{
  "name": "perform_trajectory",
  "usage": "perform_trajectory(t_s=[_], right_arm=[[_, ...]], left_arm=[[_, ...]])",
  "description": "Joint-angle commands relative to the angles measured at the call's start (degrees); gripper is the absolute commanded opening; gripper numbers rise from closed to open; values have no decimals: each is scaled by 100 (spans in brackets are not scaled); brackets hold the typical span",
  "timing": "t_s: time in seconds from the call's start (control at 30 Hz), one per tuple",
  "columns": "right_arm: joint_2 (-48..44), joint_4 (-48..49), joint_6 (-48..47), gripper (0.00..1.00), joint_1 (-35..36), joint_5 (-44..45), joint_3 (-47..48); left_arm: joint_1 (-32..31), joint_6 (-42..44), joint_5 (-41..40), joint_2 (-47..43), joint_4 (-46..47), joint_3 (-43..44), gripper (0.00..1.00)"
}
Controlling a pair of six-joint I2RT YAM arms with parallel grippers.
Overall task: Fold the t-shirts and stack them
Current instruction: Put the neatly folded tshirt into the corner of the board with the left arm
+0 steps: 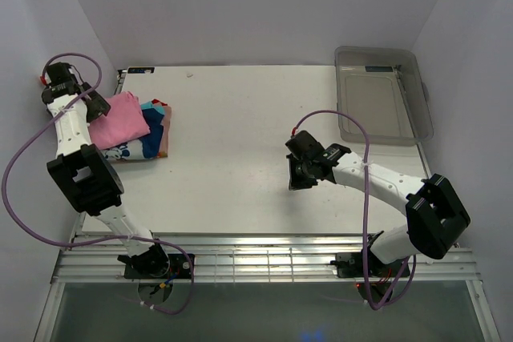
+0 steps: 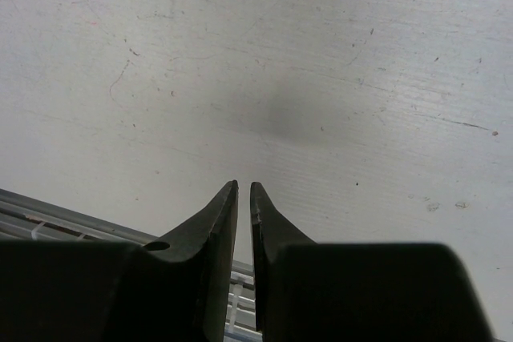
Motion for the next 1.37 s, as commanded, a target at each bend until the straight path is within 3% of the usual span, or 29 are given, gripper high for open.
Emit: perform_trajectory(t_s=[0.0, 0.13, 0.23, 0.33, 0.4, 0.6, 0.8, 1.07, 1.33], right_arm=[[-158, -106, 112, 18, 20, 105, 16], [-88, -80, 104, 18, 20, 61, 95], [-43, -45, 86, 18, 20, 17, 157], [-113, -1, 104, 18, 20, 8, 166], [-175, 0, 78, 18, 20, 69, 218], [-149, -483, -89, 20, 20, 359, 1149], [53, -590, -160, 20, 20, 211, 1291], [-219, -404, -28, 20, 29, 192, 974], [-631, -388, -151, 22, 38, 351, 1396]], left_arm=[[-63, -230, 393, -163, 49, -36, 98], [-658, -151, 455, -365, 172, 261, 98], [-1370, 7, -299, -838, 531, 281, 98], [-1942, 34, -845, -1856, 1453, -342, 98], [-2076, -97, -907, -2410, 2113, -1086, 98], [-2322, -494, -748, -3432, 2176, -2424, 98], [-2331, -20, -1399, -3564, 2009, -2506, 98], [-2331, -388, 269, -3450, 1982, -2540, 98], [-2340, -353, 920, -3652, 2061, -2909, 98]])
